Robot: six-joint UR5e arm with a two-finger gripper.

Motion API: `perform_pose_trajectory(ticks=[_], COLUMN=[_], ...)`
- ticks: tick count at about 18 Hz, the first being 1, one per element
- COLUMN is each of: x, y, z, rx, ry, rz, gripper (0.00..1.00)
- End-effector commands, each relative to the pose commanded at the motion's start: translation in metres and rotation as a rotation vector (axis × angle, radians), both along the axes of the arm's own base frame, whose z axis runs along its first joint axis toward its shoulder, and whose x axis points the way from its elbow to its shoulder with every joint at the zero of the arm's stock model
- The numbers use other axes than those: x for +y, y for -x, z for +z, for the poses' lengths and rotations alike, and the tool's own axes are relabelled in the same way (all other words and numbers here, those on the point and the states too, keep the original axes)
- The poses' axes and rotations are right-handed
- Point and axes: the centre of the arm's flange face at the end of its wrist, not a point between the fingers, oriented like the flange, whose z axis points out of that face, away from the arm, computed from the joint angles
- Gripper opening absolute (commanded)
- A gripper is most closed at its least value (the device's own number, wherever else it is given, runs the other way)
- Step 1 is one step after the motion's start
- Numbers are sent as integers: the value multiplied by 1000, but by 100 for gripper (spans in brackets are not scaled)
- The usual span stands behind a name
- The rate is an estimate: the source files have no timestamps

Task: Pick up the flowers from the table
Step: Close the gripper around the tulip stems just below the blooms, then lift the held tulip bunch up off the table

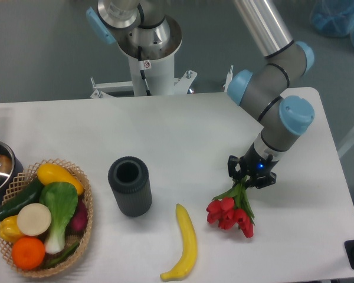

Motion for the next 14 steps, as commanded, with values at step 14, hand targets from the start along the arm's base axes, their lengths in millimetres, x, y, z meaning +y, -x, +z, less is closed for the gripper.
perform_pose_trajectory(ticks=[14], x=[6], y=[-34], z=[169], rx=[36], ry=[-514], rz=[4], gripper=[33])
